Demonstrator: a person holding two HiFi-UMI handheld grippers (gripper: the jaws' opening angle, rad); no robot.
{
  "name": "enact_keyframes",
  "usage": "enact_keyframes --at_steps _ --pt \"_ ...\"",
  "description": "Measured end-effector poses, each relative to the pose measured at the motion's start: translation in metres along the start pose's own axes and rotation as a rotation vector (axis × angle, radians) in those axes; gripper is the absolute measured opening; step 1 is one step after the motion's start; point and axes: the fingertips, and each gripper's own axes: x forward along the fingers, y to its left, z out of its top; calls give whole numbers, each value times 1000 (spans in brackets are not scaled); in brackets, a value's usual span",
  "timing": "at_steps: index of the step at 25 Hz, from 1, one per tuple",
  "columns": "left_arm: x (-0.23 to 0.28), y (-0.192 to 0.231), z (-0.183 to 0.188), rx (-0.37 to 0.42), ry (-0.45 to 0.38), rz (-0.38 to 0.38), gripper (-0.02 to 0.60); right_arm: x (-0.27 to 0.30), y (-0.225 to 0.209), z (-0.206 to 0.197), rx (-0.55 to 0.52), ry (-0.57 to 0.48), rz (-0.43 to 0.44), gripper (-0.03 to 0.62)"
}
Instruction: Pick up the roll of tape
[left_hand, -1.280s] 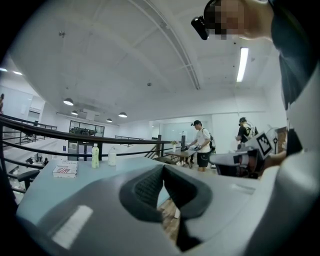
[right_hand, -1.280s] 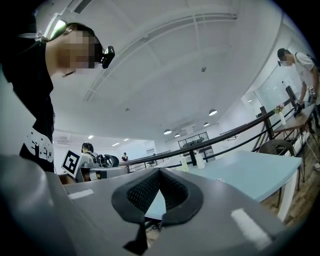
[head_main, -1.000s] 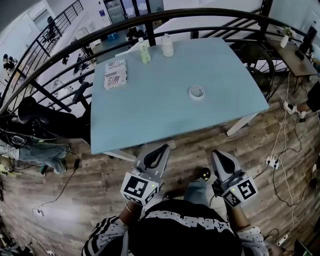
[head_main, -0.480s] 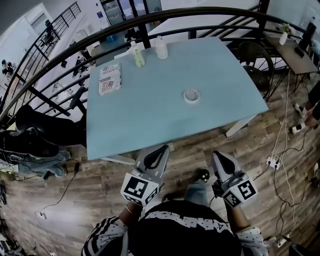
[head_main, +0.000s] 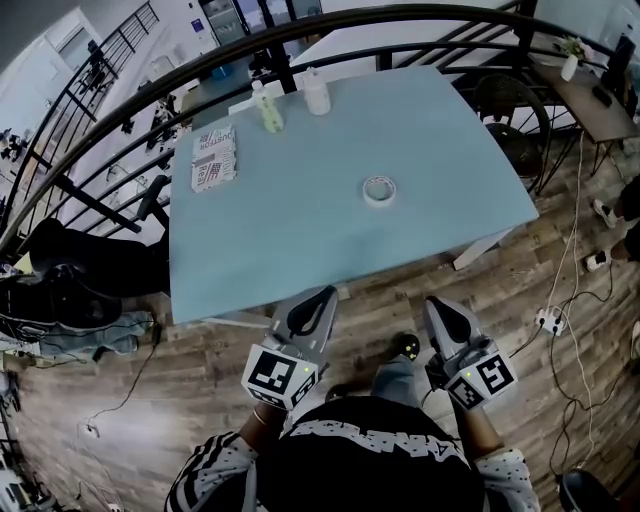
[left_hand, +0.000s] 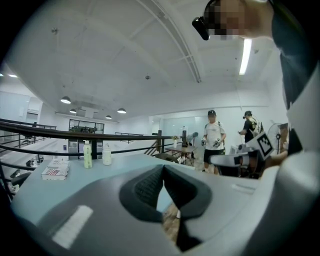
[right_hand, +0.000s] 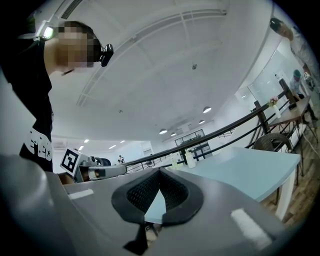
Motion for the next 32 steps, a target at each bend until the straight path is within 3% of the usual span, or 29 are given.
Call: enact_keyframes --at_steps 20,32 --pt "35 4 49 44 -11 175 0 38 -46 51 13 -12 171 3" --pt "69 -3 54 46 29 263 0 58 -84 64 39 -7 269 3"
